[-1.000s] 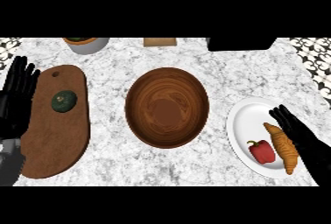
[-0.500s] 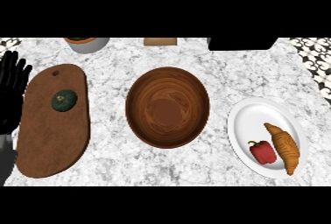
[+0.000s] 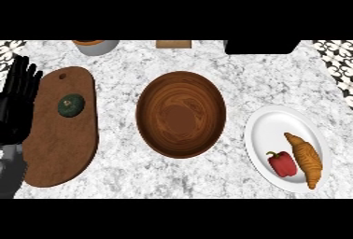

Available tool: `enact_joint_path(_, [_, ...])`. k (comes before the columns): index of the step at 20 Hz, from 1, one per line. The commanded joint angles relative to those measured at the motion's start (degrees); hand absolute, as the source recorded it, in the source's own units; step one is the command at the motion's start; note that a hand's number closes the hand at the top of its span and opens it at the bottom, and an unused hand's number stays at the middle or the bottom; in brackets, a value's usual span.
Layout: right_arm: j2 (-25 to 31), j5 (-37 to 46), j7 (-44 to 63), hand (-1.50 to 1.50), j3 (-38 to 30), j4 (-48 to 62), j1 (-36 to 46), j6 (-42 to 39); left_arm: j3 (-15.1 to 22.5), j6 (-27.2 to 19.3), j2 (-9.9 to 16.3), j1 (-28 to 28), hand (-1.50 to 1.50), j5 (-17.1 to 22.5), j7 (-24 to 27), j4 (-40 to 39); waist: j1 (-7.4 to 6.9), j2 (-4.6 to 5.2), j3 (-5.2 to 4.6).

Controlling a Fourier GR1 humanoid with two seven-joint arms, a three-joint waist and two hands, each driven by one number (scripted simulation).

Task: Pick the croissant from the plate and place it in the bowl

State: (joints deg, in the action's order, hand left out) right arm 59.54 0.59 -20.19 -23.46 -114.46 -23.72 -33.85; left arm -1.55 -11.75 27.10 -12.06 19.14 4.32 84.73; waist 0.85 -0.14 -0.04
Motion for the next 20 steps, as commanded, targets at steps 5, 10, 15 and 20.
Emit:
enact_joint_path(5, [-0.47, 11.72, -4.03, -1.50, 0.92, 3.96, 1.51, -6.57, -4.13, 5.41, 1.58, 0.30, 0.00, 1.32, 0.89, -1.52, -0.67, 0.10, 0.05])
enact_joint_path(10, [-4.55, 18.22, -2.83, -1.50, 7.29, 7.15, 7.76, -5.54, -1.41, 1.82, -3.66, -3.09, 0.00, -3.43, 1.58, -4.08, -0.73, 0.22, 0.05])
enact_joint_path(15, [-9.51, 26.18, -2.72, -1.50, 12.85, 9.02, 8.48, -2.71, -2.79, 4.07, -4.39, -1.90, 0.00, -3.39, 3.02, -4.64, -0.58, 0.16, 0.04])
enact_joint_path(20, [-13.02, 30.70, -5.74, -1.50, 15.32, 14.67, 11.24, -1.76, -5.22, 4.68, -2.18, 0.78, 0.00, -3.57, -2.22, 1.75, -0.87, 0.09, 0.06])
